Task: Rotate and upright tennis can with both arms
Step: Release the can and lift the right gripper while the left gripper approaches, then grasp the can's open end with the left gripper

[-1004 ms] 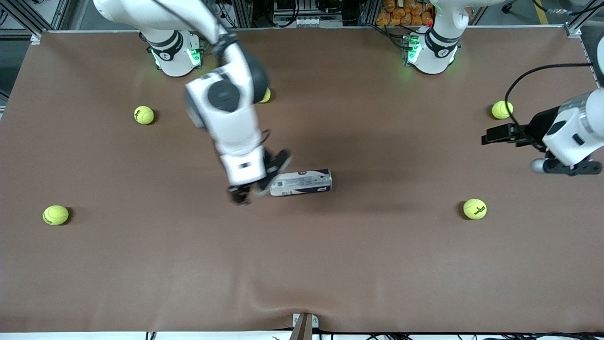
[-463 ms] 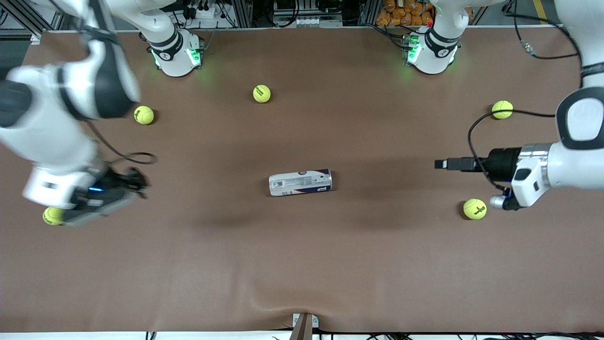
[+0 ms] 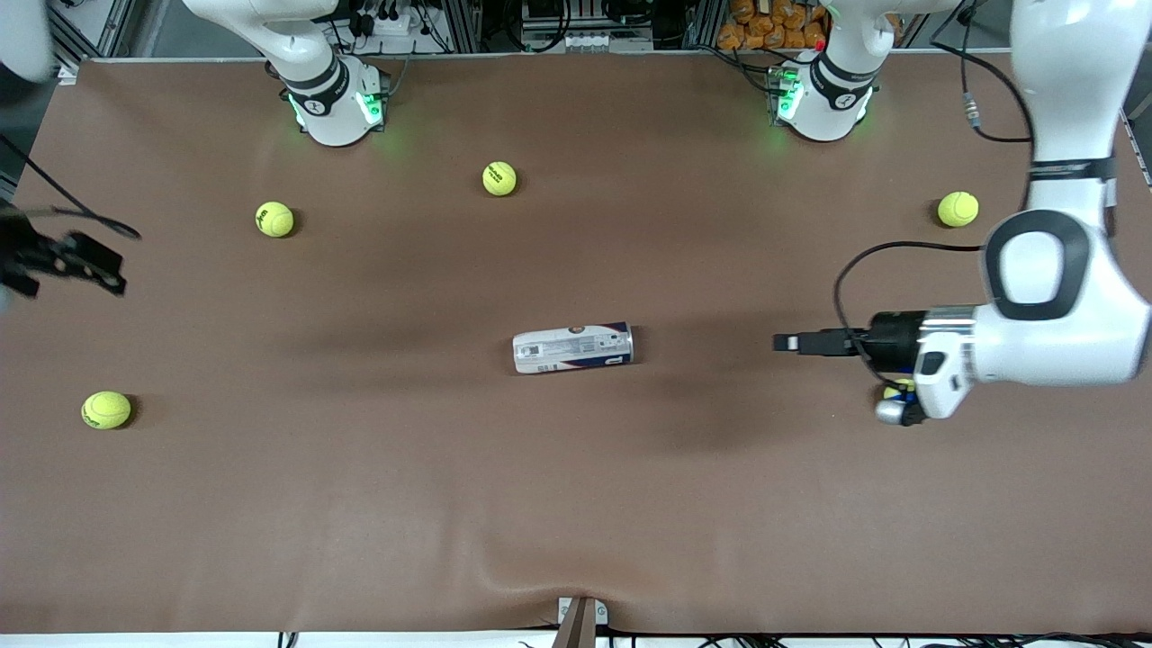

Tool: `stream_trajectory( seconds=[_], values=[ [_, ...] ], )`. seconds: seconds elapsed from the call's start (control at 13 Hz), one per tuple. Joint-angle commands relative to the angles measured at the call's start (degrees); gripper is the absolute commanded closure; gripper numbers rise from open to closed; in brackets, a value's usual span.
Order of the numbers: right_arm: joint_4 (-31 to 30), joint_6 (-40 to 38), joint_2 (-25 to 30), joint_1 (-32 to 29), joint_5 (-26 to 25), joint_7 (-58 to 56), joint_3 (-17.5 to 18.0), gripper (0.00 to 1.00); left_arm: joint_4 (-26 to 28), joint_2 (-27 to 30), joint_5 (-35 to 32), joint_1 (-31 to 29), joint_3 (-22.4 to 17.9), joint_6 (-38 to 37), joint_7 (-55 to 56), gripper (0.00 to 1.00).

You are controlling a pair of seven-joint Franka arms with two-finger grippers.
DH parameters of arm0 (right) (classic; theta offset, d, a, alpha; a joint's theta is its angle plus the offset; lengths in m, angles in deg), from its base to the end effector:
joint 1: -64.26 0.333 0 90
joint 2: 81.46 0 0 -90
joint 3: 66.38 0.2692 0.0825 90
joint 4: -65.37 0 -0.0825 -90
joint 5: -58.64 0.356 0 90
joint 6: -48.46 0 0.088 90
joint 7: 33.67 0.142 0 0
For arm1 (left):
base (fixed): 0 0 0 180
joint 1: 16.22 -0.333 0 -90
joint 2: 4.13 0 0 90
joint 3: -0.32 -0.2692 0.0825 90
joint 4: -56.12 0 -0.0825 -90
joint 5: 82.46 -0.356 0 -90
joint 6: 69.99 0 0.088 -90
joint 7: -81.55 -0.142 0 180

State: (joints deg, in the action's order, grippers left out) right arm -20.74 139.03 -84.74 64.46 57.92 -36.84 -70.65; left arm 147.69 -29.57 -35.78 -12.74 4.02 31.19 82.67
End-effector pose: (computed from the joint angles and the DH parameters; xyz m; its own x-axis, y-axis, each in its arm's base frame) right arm 0.5423 -0.0394 0.5433 0.9997 -0.0154 0.0198 -0.0157 -0.9997 0.0179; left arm 0.5933 -0.1607 0.3290 0.9387 0.0337 -0.3430 0.2666 -0.7018 0.6606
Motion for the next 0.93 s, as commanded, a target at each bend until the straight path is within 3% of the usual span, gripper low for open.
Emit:
stream_trajectory(
  seconds=[0.0,0.31,0.54,0.85],
  values=[
    [-0.7,-3.3,2.8,-2.7,2.6,2.2,1.4,0.00,6.4,1.4,4.7,1.4,0.0,6.3,-3.3,0.00],
    [-0.5,-5.6,4.1,-2.6,2.1,1.8,1.1,0.00,14.2,1.3,15.7,2.9,1.8,14.0,-13.2,0.00],
    [-0.5,-5.3,3.8,-2.6,1.7,1.2,1.3,0.00,18.5,0.7,18.2,6.5,3.5,21.1,-21.2,0.00],
    [-0.6,-8.8,3.4,-2.4,2.5,1.8,1.5,0.00,19.2,-6.6,32.4,7.7,3.8,22.4,-39.3,0.00]
  ],
)
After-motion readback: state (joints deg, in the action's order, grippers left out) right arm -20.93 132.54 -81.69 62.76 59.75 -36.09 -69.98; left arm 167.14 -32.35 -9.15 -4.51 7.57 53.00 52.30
